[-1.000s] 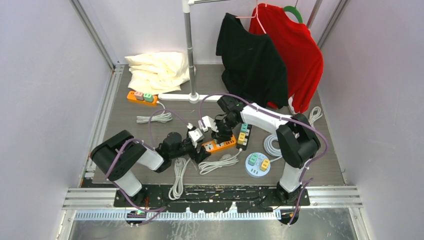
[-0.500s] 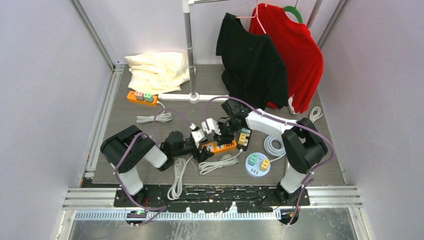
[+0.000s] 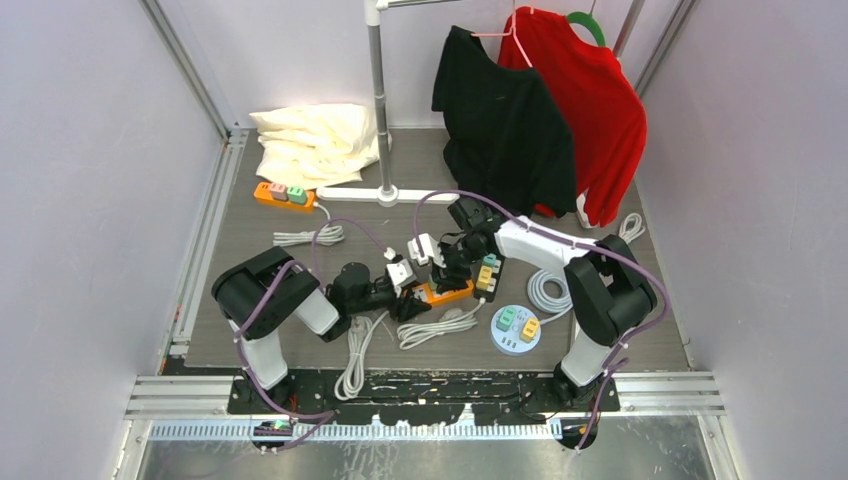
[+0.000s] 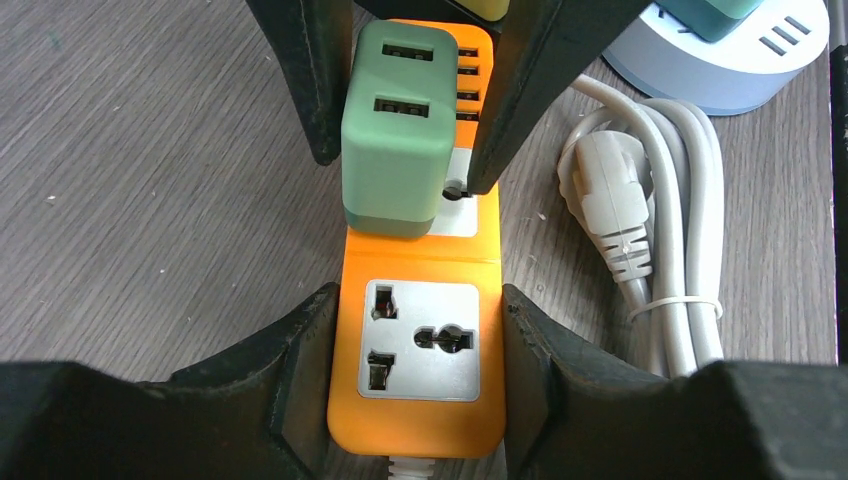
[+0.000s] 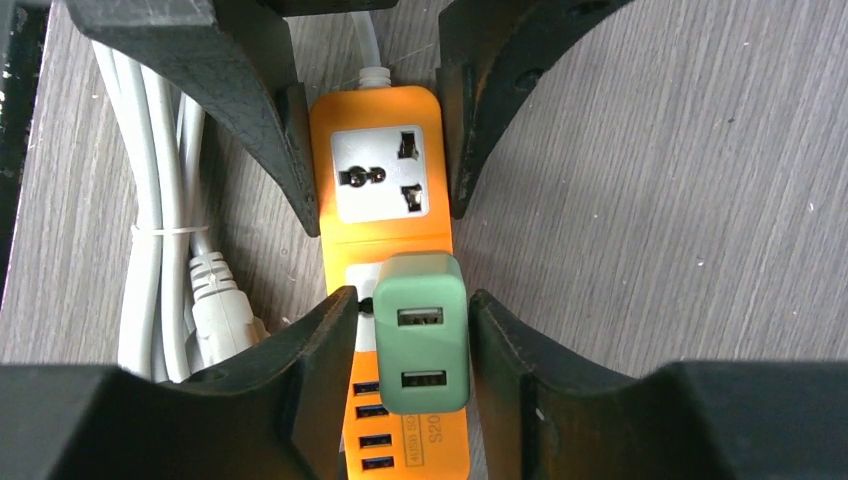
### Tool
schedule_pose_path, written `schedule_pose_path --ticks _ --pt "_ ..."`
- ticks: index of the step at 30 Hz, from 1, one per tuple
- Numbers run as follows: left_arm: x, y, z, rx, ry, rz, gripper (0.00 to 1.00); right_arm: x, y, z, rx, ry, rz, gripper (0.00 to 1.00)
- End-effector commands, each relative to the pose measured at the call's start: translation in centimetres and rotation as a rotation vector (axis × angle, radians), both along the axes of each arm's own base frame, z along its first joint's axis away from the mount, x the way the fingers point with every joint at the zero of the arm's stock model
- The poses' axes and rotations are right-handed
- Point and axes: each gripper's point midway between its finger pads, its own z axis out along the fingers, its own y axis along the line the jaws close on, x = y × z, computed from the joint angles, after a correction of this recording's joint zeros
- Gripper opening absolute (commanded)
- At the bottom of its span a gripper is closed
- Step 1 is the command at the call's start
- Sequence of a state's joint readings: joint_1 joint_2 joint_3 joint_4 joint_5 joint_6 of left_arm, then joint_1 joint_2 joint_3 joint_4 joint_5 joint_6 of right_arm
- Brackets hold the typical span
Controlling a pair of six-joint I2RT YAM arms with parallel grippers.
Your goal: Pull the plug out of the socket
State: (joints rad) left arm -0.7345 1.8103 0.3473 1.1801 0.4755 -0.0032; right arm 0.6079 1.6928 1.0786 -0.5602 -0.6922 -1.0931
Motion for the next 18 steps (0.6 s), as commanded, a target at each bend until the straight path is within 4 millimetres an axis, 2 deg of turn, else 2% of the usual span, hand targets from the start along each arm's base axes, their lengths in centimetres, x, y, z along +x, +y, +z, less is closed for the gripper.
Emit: schedule_pose_path --ticks 1,5,11,18 --pt "0.7 -0.4 0.9 -0.021 -0.067 -0.005 0.00 -0.3 -0.2 2.0 0.076 -0.014 0.025 0.51" --pt "0.4 -0.7 0.6 -0.013 -0.044 -0.037 0.00 -0.6 0.0 2.2 0.106 -0.015 0.037 0.50" --pt "0.0 -0.6 0.3 -0.005 -0.029 -0.046 0.00 -0.7 0.4 2.4 0.130 -0.031 0.043 0.38" --pt "-0.1 -0.5 0.1 0.002 -0.021 -0.044 0.00 -1.7 2.0 2.4 0.150 -0.015 0.064 0.23"
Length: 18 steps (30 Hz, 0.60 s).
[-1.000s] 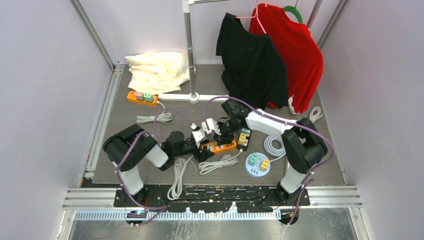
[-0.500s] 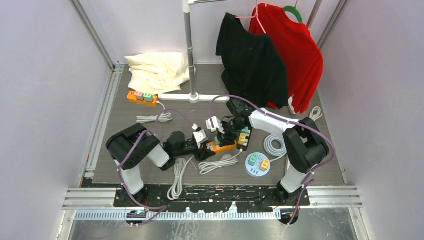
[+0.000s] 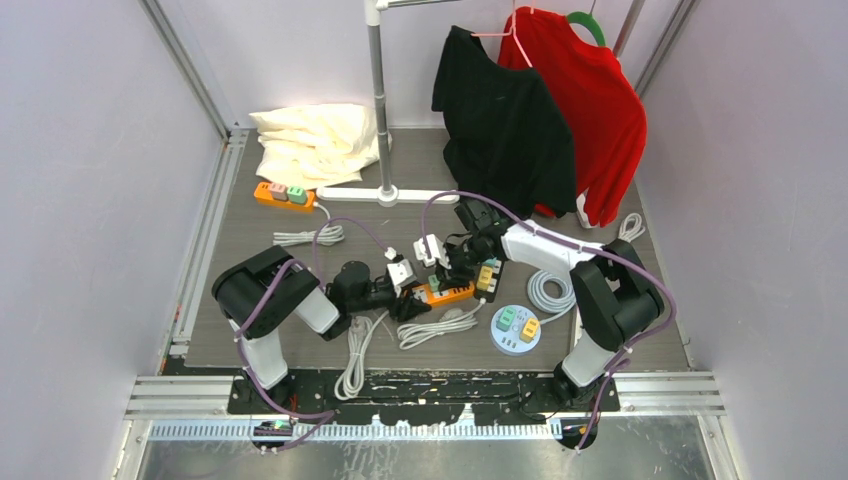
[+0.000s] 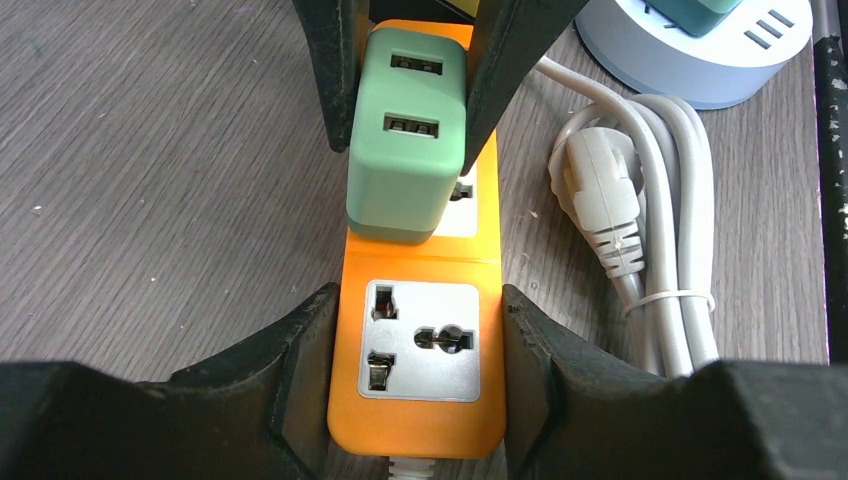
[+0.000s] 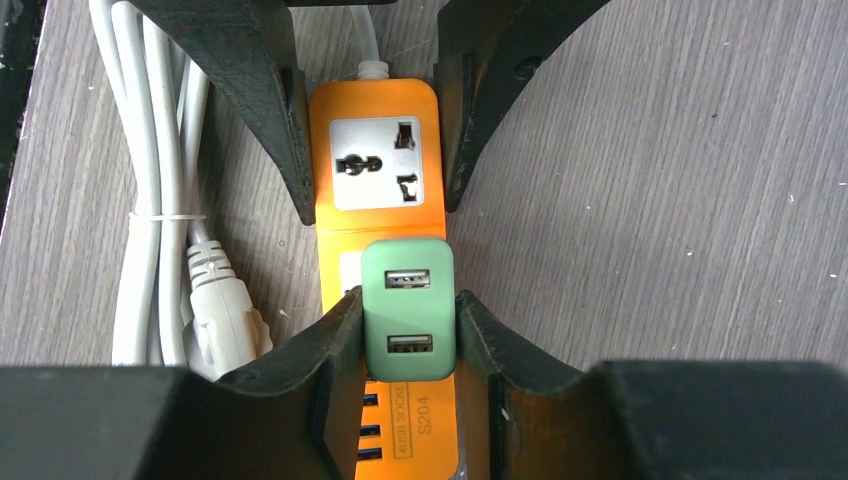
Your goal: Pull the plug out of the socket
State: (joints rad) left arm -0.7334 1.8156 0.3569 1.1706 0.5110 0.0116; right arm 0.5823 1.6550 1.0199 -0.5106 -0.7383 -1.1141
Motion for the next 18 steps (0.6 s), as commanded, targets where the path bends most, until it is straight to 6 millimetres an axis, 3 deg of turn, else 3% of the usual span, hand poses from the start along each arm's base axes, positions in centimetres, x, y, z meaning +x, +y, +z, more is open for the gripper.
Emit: schedule_pose_path --ticks 1,5,9,12,15,18 --pt "0.2 -0.1 0.1 0.003 -0.015 -0.006 0.00 -1.5 2.6 2.3 0.100 0.009 0.054 0.21" --pt "0.0 0.1 -0.3 0.013 -0.006 -0.007 0.00 0.1 2.5 3.1 0.107 0.026 -0.024 0.14" --pt "0.0 0.2 -0.5 0.019 -0.003 0.002 0.00 2.1 -0.6 3.4 0.108 0.036 -0.083 0.05" --pt "0.1 0.2 -0.7 0.023 -0.002 0.004 0.00 1.4 -2.3 2.3 0.076 -0.014 -0.017 0.01" --pt "0.2 0.1 -0.8 0.023 0.001 0.004 0.00 -0.4 -1.4 2.0 0.095 -0.012 0.048 0.01" --pt "0.1 0.1 -1.0 0.031 0.019 0.004 0.00 -1.9 1.9 2.2 0.109 0.016 0.051 0.01"
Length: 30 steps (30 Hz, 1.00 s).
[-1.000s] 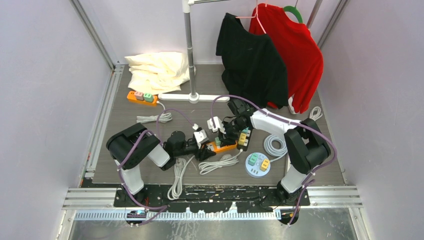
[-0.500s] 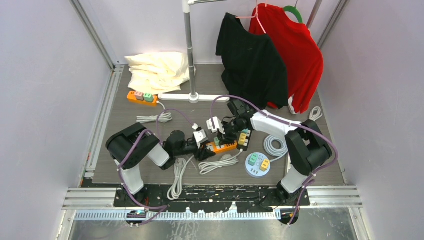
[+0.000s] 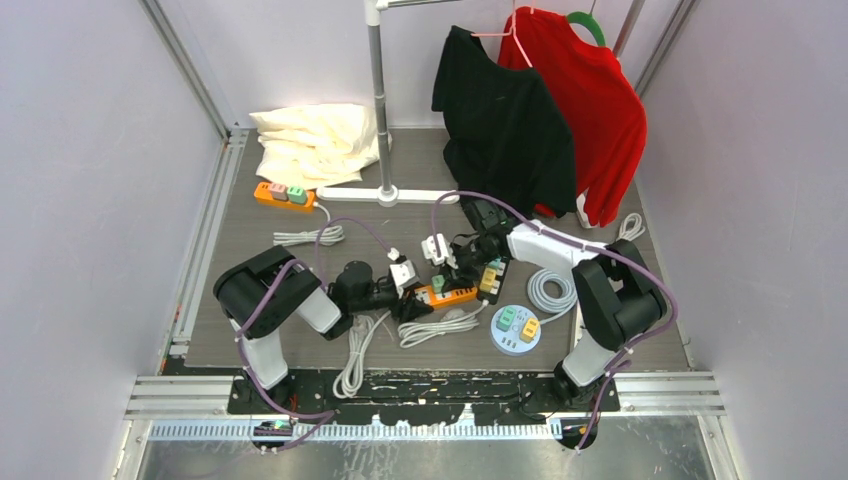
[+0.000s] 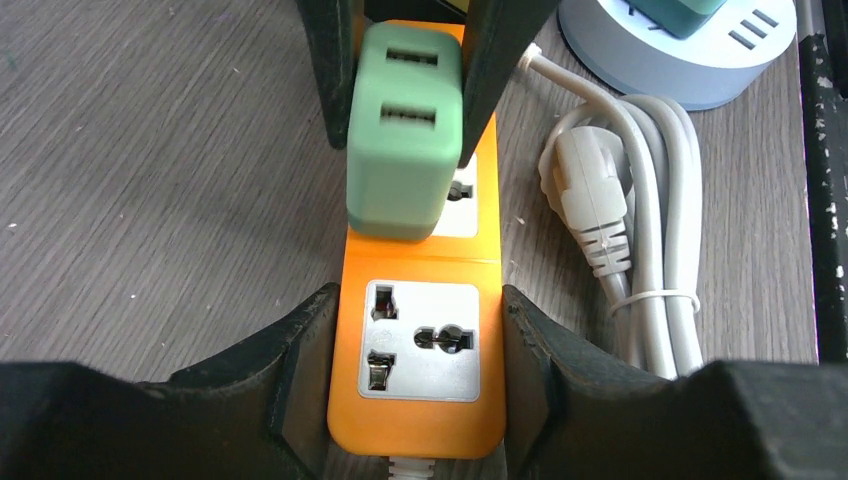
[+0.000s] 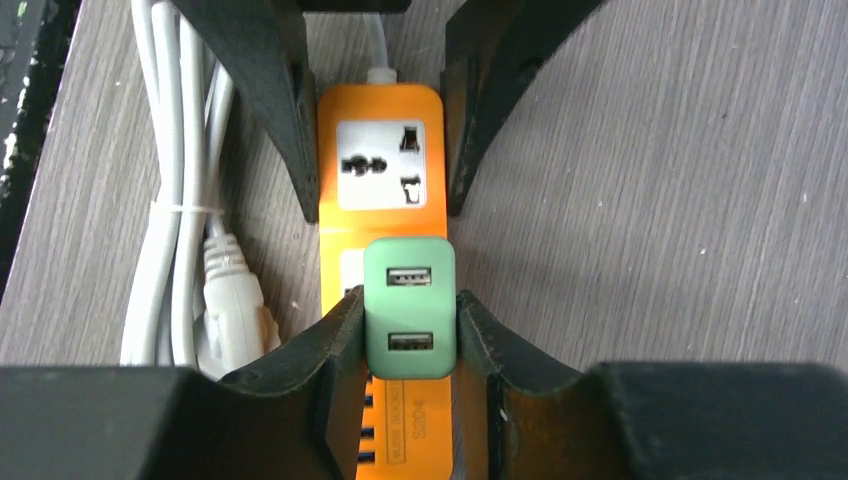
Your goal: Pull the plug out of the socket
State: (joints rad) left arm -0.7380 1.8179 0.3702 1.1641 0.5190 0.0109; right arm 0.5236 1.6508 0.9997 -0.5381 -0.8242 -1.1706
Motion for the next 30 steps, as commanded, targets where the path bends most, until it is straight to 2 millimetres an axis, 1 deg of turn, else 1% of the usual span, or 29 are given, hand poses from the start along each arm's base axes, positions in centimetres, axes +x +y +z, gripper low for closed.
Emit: schedule_pose_path --ticks 1,2,3,4,5,6,7,10,12,13,14,16,18,20,22,24,26,29,30 --pt "0.2 0.5 -1.3 0.042 0.027 0.019 0.00 -1.8 4.2 2.7 0.083 0.013 0.010 0.01" --pt "0.2 0.5 -1.4 0.047 0.033 0.019 0.00 -2.0 5.4 3.4 0.111 0.043 -0.008 0.01" --pt "0.2 0.6 -1.4 0.050 0.035 0.023 0.00 -1.9 6.2 4.0 0.131 0.064 -0.026 0.01" --pt "0.2 0.7 -1.5 0.052 0.036 0.026 0.00 -1.3 6.7 4.7 0.147 0.059 -0.049 0.01" --pt "0.1 0.8 -1.5 0.052 0.036 0.030 0.00 -0.6 6.5 4.8 0.139 0.049 -0.080 0.01" --pt "0.1 0.8 -1.5 0.054 0.038 0.033 0.00 0.2 6.0 4.7 0.128 0.036 -0.103 0.01" --pt "0.0 0.9 -1.6 0.055 0.042 0.034 0.00 0.9 5.1 4.5 0.119 0.032 -0.123 0.01" --pt "0.2 1.0 -1.8 0.060 0.057 0.046 0.00 2.3 1.4 3.9 0.109 0.029 -0.143 0.01" --pt "0.4 1.0 -2.1 0.065 0.073 0.052 0.00 2.1 -0.6 3.3 0.078 -0.007 -0.113 0.01" --pt "0.4 1.0 -2.2 0.064 0.082 0.052 0.00 1.8 -1.1 3.0 0.063 -0.048 -0.073 0.01" --pt "0.4 1.0 -2.2 0.060 0.086 0.054 0.00 1.1 -1.1 2.9 0.070 -0.050 -0.053 0.01" --pt "0.5 0.9 -2.2 0.052 0.090 0.055 0.00 -0.3 -0.2 3.2 0.091 -0.044 -0.009 0.01" --pt "0.5 0.9 -2.1 0.048 0.095 0.055 0.00 -1.4 1.5 3.7 0.104 -0.030 0.011 0.01" --pt "0.5 0.8 -2.1 0.050 0.101 0.054 0.00 -2.3 3.7 4.6 0.138 0.000 0.013 0.01" --pt "0.3 1.0 -2.3 0.061 0.114 0.057 0.00 -2.3 5.2 5.9 0.189 0.064 -0.035 0.01" --pt "0.2 1.1 -2.4 0.068 0.120 0.059 0.00 -1.5 6.0 7.3 0.239 0.130 -0.094 0.01" --pt "0.2 1.2 -2.4 0.069 0.122 0.065 0.00 -0.4 5.2 7.6 0.246 0.137 -0.134 0.01" --pt "0.2 1.3 -2.4 0.068 0.126 0.067 0.00 1.7 2.4 7.2 0.227 0.114 -0.197 0.01" --pt "0.2 1.2 -2.4 0.068 0.128 0.068 0.00 2.2 1.4 6.8 0.213 0.083 -0.193 0.01"
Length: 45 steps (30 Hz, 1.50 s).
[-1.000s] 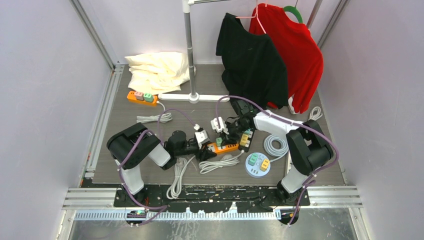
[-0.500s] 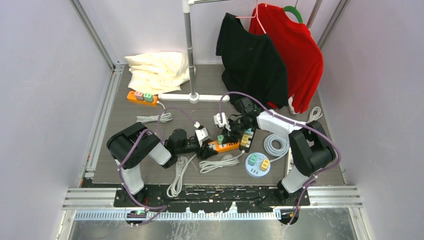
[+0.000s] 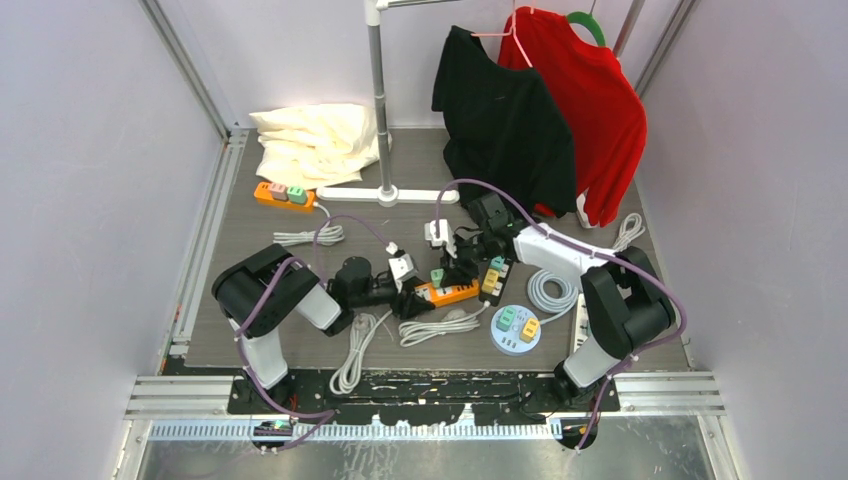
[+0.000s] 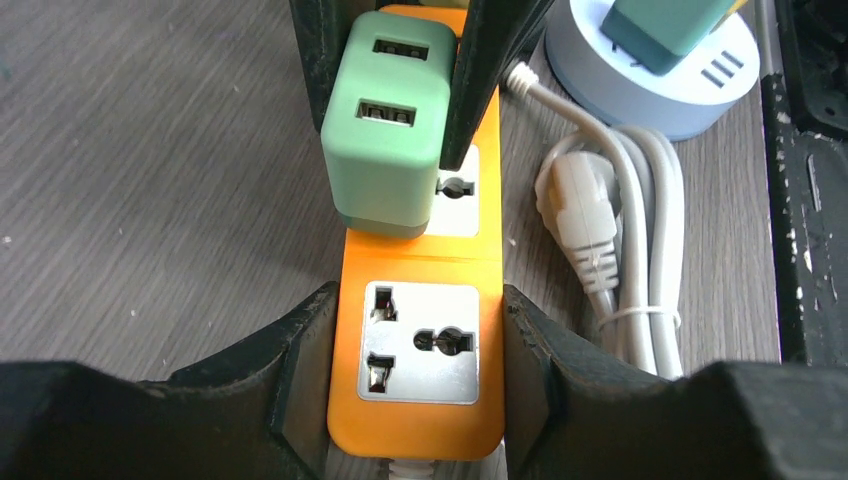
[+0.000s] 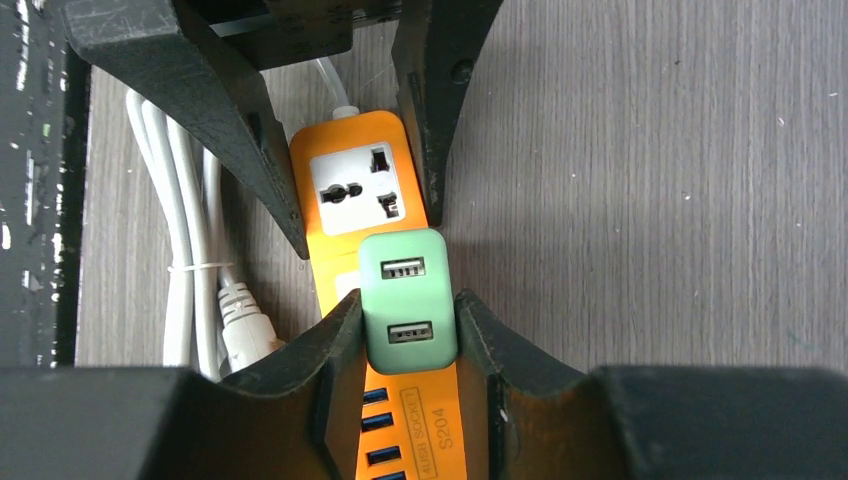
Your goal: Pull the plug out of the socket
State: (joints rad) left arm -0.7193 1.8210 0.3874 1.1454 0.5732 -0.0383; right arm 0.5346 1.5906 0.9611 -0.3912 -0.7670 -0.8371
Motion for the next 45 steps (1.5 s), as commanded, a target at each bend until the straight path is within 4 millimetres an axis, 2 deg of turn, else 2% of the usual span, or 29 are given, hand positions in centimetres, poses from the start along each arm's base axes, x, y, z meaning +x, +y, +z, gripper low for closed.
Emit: schedule_pose_path --ticks 1,3,5,9,12,15,17,19,21,22,26,30,34,36,38,39,45 --pt "0.5 1.4 -2.6 0.093 0.069 0.085 0.00 1.3 -0.1 4.9 0.175 -0.051 0.034 0.01" --pt "0.5 1.3 -2.7 0.093 0.073 0.084 0.00 0.3 -0.7 4.1 0.152 -0.064 0.089 0.01" --pt "0.5 1.2 -2.7 0.093 0.079 0.080 0.00 -1.2 -0.1 3.7 0.157 -0.065 0.150 0.01" --pt "0.4 1.2 -2.7 0.098 0.091 0.076 0.00 -4.1 2.9 2.9 0.124 -0.081 0.261 0.01" --pt "0.3 1.4 -2.9 0.115 0.098 0.078 0.00 -5.5 5.2 4.4 0.185 -0.018 0.280 0.01" --pt "0.2 1.6 -3.1 0.124 0.102 0.085 0.00 -4.5 5.2 4.9 0.179 -0.014 0.231 0.01" --pt "0.3 1.6 -3.1 0.124 0.100 0.091 0.00 -3.1 4.1 4.6 0.165 -0.035 0.191 0.01" --pt "0.5 1.5 -2.7 0.112 0.091 0.098 0.00 -1.3 2.2 5.4 0.185 -0.022 0.128 0.01" --pt "0.8 1.6 -2.1 0.094 0.084 0.116 0.02 -0.6 0.7 6.3 0.203 -0.015 0.098 0.01" --pt "0.9 1.4 -1.6 0.082 0.082 0.122 0.09 -0.4 0.2 6.7 0.212 -0.015 0.085 0.01" --pt "1.4 1.1 1.0 0.019 0.076 0.154 0.50 0.1 -0.9 8.7 0.231 0.016 0.029 0.01" --pt "2.0 1.4 4.2 -0.026 0.057 0.205 0.74 -0.3 -1.4 10.8 0.264 0.151 -0.054 0.01" --pt "1.4 2.0 7.2 -0.050 0.048 0.216 0.79 -2.0 -1.9 13.4 0.350 0.383 -0.122 0.02" --pt "0.6 2.4 9.0 -0.066 0.068 0.210 0.80 -3.1 -2.2 13.9 0.373 0.502 -0.149 0.02" --pt "-0.6 2.6 11.9 -0.116 0.081 0.188 0.79 -4.0 -2.5 14.1 0.389 0.592 -0.180 0.02" --pt "-1.3 2.7 12.3 -0.126 0.116 0.178 0.79 -4.1 -2.6 14.3 0.397 0.619 -0.205 0.03" --pt "-5.5 2.5 18.7 -0.382 0.320 0.076 0.83 -3.4 -3.7 16.4 0.472 0.669 -0.292 0.06"
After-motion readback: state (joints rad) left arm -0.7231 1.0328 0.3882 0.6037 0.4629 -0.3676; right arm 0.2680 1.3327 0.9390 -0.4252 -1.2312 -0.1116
